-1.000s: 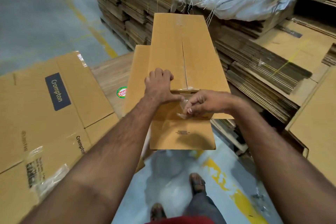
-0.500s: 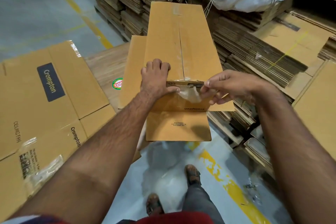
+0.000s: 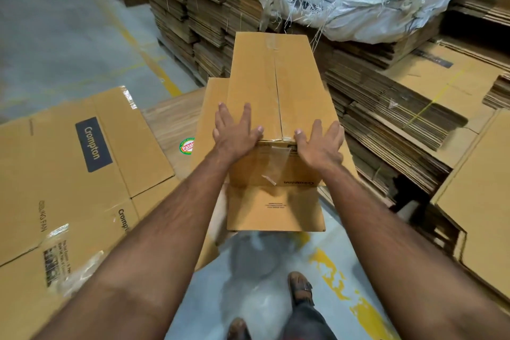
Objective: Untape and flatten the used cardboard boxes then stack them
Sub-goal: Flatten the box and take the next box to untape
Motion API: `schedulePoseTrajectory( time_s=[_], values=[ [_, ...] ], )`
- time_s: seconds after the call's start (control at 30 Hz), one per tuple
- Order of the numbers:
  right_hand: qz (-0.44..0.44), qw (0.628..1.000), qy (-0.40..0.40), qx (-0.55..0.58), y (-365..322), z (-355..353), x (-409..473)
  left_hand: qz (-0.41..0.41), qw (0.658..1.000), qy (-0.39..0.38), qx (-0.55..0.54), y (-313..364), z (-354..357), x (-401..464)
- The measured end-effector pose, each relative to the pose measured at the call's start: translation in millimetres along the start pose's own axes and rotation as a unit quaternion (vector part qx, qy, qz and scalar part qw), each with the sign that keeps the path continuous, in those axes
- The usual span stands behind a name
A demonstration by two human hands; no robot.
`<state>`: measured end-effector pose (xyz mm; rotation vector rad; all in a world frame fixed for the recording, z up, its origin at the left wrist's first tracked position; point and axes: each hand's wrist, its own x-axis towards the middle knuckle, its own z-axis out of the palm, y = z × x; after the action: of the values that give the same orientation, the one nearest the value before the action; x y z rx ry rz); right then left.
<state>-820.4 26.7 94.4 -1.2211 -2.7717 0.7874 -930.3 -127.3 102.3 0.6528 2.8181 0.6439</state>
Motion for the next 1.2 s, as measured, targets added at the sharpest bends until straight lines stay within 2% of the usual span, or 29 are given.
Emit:
schedulePoseTrajectory(
  time_s=[0.07, 0.17, 0.27, 0.5, 0.57, 0.63, 0.7, 0.73, 0.8, 0.9, 1.0, 1.1, 1.2],
  values=[
    [-0.002, 1.0, 0.005, -0.001, 2.5, 0.6, 2.6, -0.029, 0.998, -0.006, 0.055, 16.7, 8.5, -2.6],
    [-0.001, 1.0, -0.012, 0.001, 10.8, -6.8, 9.4, -0.074, 0.994, -0.017, 0.078, 30.0, 19.0, -7.0],
    [0.004, 1.0, -0.014, 0.019, 19.7, -14.1, 12.0, -0.135, 0.988, -0.059, 0.052, 28.1, 13.7, -7.0],
    [-0.072, 0.997, -0.017, 0.0, 56.8, -34.4, 28.2, -0.172, 0.982, -0.074, 0.016, 53.2, -4.1, -12.4],
    [-0.049, 0.996, 0.003, -0.069, 72.4, -50.0, 46.1, -0.127, 0.988, -0.084, 0.017, 73.2, 5.8, -25.3],
    [0.036, 0.986, 0.053, -0.151, 78.2, -65.6, 60.4, -0.034, 0.992, -0.117, 0.019, 96.8, 18.2, -37.6],
    [0.094, 0.97, 0.06, -0.215, 66.6, -73.0, 59.9, 0.045, 0.989, -0.143, 0.021, 115.4, 23.5, -44.5],
    [0.077, 0.971, 0.063, -0.218, 56.6, -70.5, 55.4, 0.073, 0.987, -0.141, 0.025, 119.6, 23.3, -44.0],
    [-0.02, 0.98, 0.088, -0.179, 36.3, -51.7, 42.3, 0.102, 0.988, -0.108, 0.046, 115.6, 18.9, -36.8],
    [-0.152, 0.964, 0.091, -0.197, 16.6, -8.2, 12.6, 0.096, 0.991, -0.008, 0.097, 89.0, 10.6, -16.3],
    [-0.179, 0.942, 0.049, -0.279, 18.0, 4.8, 7.7, 0.069, 0.982, 0.065, 0.161, 61.3, 8.2, 8.9],
    [-0.228, 0.93, 0.004, -0.287, 34.3, -14.2, 20.8, 0.056, 0.976, 0.072, 0.199, 48.0, 8.8, 28.4],
    [-0.224, 0.932, -0.066, -0.275, 56.0, -58.1, 45.6, 0.061, 0.972, 0.026, 0.225, 51.1, 1.4, 40.7]
  ],
)
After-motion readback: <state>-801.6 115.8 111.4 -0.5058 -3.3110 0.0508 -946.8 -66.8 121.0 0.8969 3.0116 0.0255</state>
